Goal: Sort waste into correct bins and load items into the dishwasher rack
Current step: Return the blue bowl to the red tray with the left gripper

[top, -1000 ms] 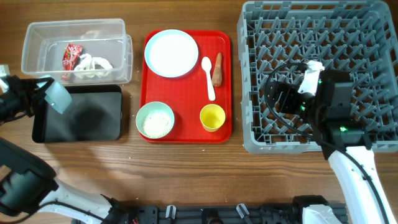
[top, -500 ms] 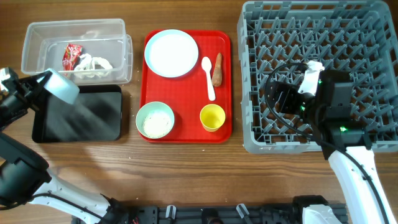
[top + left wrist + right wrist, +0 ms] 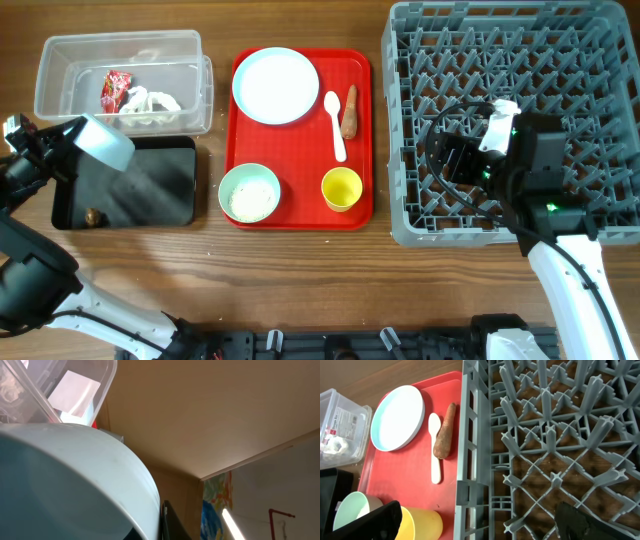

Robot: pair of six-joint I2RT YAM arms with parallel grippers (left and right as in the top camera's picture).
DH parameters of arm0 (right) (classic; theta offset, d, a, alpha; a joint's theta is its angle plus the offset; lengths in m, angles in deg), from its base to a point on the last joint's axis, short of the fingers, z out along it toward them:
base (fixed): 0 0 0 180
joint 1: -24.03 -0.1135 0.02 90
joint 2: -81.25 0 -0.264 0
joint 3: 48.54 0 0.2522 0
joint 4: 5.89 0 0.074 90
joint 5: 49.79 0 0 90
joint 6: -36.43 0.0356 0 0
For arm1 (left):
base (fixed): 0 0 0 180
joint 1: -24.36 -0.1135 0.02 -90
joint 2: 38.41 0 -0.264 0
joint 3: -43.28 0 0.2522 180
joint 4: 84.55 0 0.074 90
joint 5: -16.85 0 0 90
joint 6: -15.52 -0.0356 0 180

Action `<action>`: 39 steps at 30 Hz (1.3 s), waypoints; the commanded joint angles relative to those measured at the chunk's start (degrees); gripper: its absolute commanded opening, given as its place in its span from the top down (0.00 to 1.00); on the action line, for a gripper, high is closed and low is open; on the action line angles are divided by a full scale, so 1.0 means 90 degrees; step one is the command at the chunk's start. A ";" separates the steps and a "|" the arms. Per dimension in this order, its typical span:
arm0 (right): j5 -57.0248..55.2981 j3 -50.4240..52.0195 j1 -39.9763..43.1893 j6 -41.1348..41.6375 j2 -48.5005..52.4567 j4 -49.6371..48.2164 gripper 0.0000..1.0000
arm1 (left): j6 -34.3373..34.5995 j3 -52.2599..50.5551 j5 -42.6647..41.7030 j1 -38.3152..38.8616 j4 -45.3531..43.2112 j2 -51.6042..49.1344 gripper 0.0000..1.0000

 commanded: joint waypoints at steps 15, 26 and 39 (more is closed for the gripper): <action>0.0085 -0.0129 0.0002 0.0175 0.0058 -0.0177 0.00 | 0.1887 0.1311 0.5904 0.5246 -0.2844 0.1787 0.96; 0.0085 -0.0124 0.0002 0.0172 0.0058 -0.0175 0.00 | 0.1889 0.1268 0.9889 0.8313 -0.3048 0.0593 0.96; 0.0083 -0.0124 0.0002 0.0168 0.0058 -0.0075 0.00 | 0.2220 0.1268 0.9632 0.8626 -0.2601 -0.0447 0.82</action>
